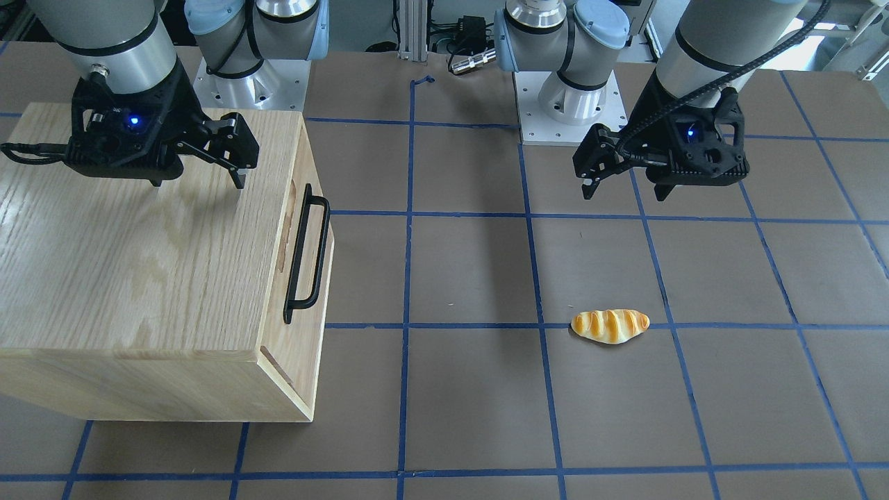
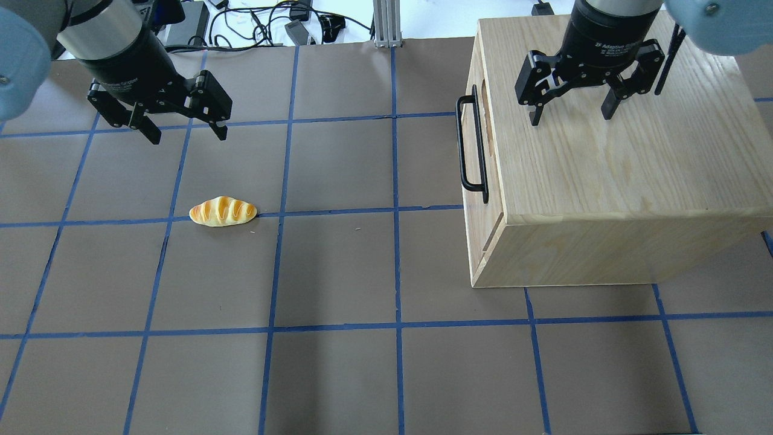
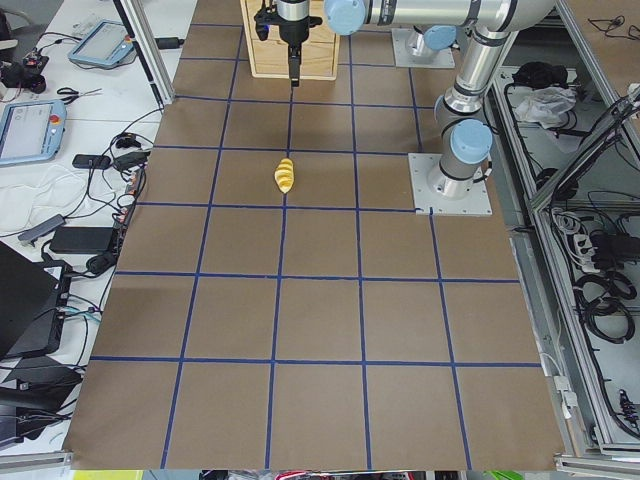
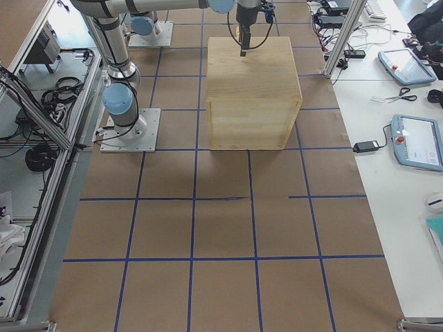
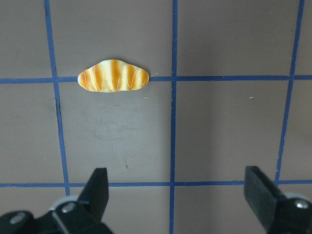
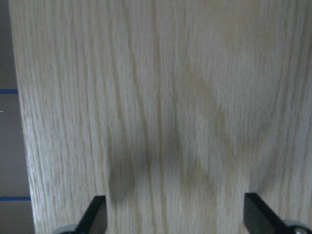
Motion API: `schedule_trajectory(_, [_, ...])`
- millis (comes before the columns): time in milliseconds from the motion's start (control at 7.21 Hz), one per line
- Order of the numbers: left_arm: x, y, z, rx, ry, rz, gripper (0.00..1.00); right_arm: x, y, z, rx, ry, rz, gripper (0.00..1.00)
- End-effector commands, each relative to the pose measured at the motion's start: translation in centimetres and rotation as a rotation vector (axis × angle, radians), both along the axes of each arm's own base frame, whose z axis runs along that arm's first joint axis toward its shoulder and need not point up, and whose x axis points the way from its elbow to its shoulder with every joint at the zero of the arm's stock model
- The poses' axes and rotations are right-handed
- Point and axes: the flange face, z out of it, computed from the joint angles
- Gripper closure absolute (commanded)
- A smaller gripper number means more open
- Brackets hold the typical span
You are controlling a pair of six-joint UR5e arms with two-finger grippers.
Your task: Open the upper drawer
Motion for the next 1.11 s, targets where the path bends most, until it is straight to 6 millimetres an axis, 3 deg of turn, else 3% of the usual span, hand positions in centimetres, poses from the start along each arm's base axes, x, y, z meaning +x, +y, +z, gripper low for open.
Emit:
schedule_trajectory(0, [-0.2,0.1,0.7,-0.016,0.001,0.005,0.00,0.0,0.0,0.0,0.000,0.000,0.000,0.00])
schedule_trajectory(970, [0.1,-0.2,0.1,-0.006,0.001,0.015,0.00,0.0,0.0,-0.1,0.001,0.000,-0.001,0.00])
